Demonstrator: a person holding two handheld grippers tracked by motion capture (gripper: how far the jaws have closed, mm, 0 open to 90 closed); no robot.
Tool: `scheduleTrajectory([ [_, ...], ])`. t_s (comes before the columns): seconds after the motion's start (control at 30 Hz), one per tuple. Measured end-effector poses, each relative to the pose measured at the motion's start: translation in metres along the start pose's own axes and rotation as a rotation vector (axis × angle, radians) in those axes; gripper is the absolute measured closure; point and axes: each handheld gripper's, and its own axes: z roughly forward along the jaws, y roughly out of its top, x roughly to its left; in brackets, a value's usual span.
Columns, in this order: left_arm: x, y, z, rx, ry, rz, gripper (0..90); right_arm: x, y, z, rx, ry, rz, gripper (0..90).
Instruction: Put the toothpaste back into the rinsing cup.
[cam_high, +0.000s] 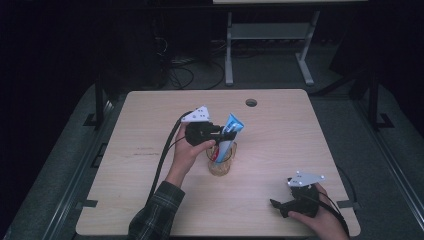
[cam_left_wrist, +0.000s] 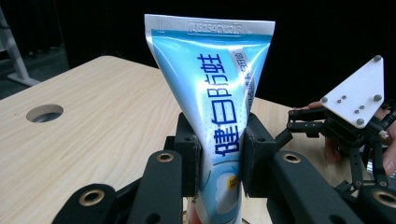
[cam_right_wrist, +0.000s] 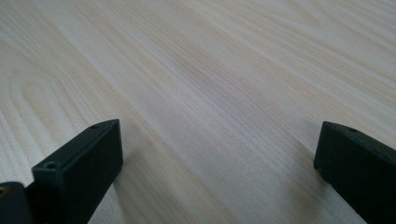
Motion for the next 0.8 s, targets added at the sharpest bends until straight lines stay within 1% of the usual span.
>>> scheduleTrajectory([
  [0.47,0.000,-0.010,-0.002,0.011,0.006,-0.014,71.6,0.000,0.000,0.000,0.000,0.000,0.000,0.6],
  [0.67,0.000,-0.014,-0.002,0.020,0.010,-0.011,71.1,0.000,0.000,0.000,0.000,0.000,0.000,0.6],
  [0.8,0.001,-0.014,-0.004,0.016,0.012,-0.013,70.5,0.000,0.000,0.000,0.000,0.000,0.000,0.6],
])
